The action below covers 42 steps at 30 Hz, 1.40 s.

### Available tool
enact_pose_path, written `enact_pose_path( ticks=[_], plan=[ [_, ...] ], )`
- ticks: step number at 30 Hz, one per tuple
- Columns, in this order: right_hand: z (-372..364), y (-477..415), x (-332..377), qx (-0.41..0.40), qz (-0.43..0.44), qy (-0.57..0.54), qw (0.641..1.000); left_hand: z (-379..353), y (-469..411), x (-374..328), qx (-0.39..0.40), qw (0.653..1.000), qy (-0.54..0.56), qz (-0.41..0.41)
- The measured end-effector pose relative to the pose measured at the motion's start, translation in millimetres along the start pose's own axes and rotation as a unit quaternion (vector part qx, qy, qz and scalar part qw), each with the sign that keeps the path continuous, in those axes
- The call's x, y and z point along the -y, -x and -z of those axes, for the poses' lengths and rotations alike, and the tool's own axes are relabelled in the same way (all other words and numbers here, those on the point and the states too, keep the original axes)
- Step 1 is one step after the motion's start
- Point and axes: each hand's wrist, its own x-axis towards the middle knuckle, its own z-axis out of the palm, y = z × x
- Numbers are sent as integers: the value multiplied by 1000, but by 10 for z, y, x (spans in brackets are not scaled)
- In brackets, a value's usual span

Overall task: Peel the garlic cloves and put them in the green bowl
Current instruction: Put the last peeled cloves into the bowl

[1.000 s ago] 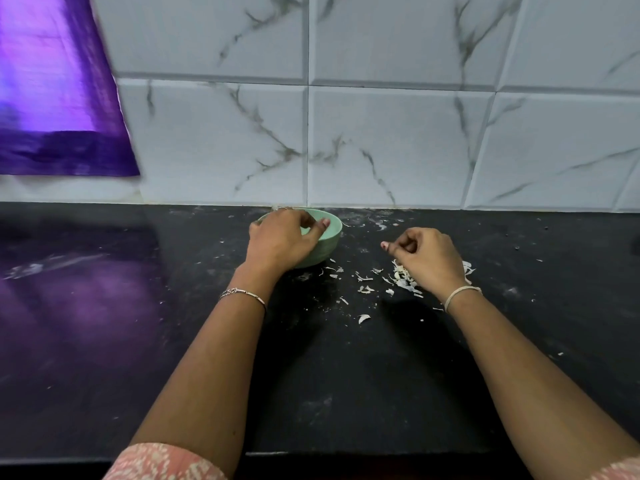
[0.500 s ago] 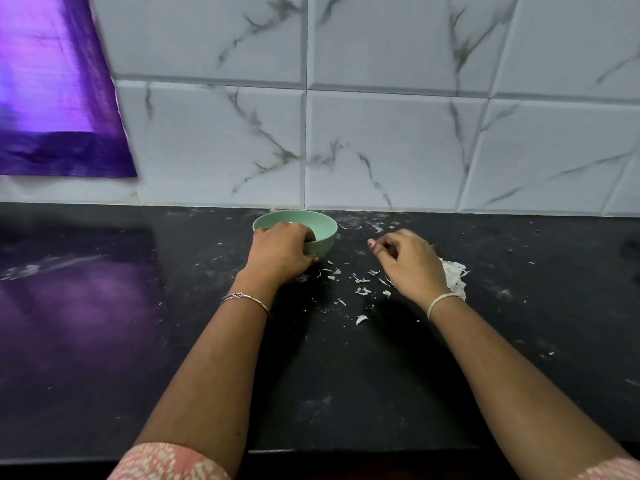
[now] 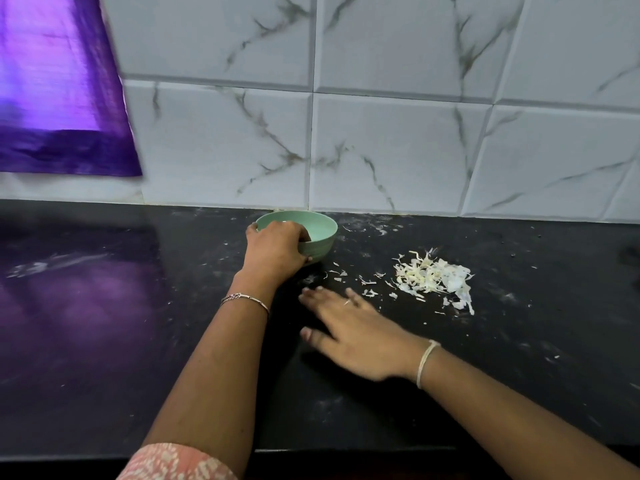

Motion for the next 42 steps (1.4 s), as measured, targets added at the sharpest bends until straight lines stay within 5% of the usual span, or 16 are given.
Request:
enact_pose_path(
  ticks=[4,20,30,42],
  plan=[
    [-103,-101,110,49,9,17,999,-5,-9,-3,-4,1000,8,-6],
    [70,-357,-906,39,-240,153,958,-13,-13,-76,-15,999,24,-30],
    [-93,32,187,57,34,44,997,-18,-13,-130,-13,999,20,-33],
    [31,-39,-781,62,-198,117,971,17,38,-182,4,998,43,-43]
  ],
)
